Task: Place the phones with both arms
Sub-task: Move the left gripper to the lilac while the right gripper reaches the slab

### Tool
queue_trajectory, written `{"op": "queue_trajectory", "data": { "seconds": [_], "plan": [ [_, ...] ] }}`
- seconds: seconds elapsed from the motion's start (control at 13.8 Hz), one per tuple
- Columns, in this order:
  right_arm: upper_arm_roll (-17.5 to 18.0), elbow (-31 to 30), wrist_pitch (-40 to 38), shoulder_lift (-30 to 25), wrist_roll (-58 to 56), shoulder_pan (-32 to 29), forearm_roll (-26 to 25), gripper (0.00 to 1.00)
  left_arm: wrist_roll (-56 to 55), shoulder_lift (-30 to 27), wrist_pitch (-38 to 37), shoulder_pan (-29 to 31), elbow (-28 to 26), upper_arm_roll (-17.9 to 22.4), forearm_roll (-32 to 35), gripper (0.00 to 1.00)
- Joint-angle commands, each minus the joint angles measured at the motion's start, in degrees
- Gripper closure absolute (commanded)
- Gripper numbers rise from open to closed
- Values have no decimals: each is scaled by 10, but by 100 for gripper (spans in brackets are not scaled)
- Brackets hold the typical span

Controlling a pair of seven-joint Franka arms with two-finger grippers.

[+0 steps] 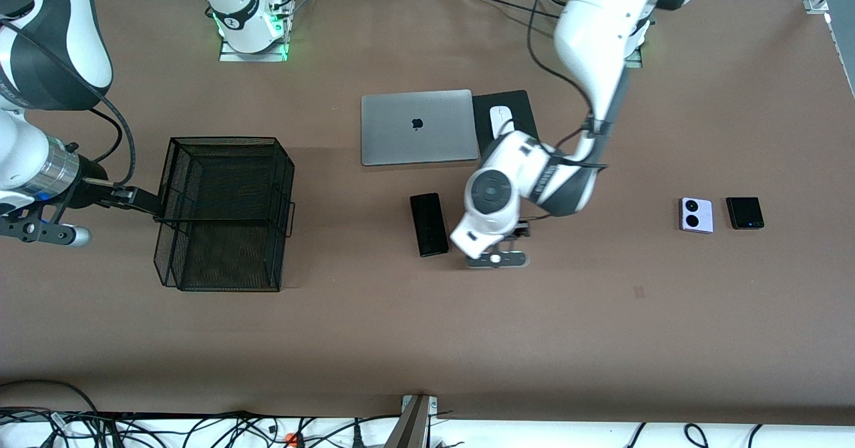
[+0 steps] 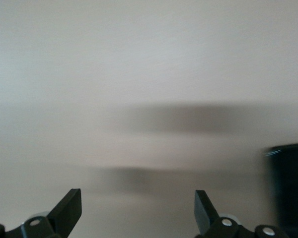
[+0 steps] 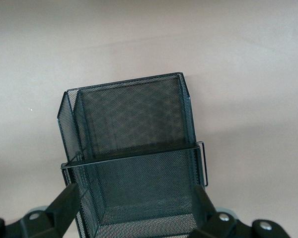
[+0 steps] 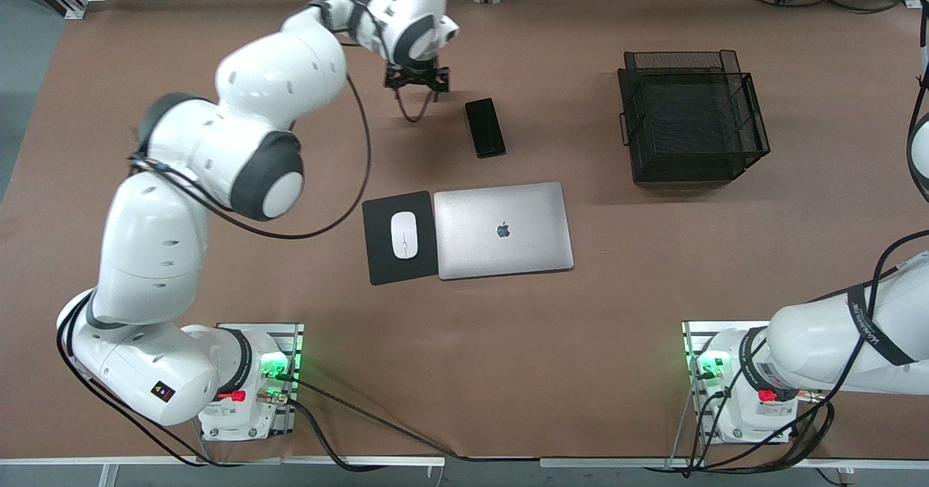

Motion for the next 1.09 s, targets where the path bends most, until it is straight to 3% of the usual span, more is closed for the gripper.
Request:
{"op": "queue_trajectory", "data": {
  "seconds": [0.0, 0.14, 0.36, 0.65, 1.01],
  "plan": [
    [3, 9, -4, 3, 6, 2, 9, 0, 95, -105, 5, 39, -142, -3, -6, 0],
    [3, 9, -10, 2, 3, 3, 9, 0, 145, -135, 7, 70, -182, -1, -3, 0],
    [4, 9, -25, -4, 1, 4, 9, 0, 205, -167, 18, 133, -236, -3, 52, 0],
    [5, 10, -30, -4, 22, 22, 11, 0, 267, -204, 93, 198, -314, -3, 82, 0],
    [4, 14, 6, 20, 207, 132, 19, 0, 400, -251, 213, 295, -417, -3, 91, 0]
  ]
}}
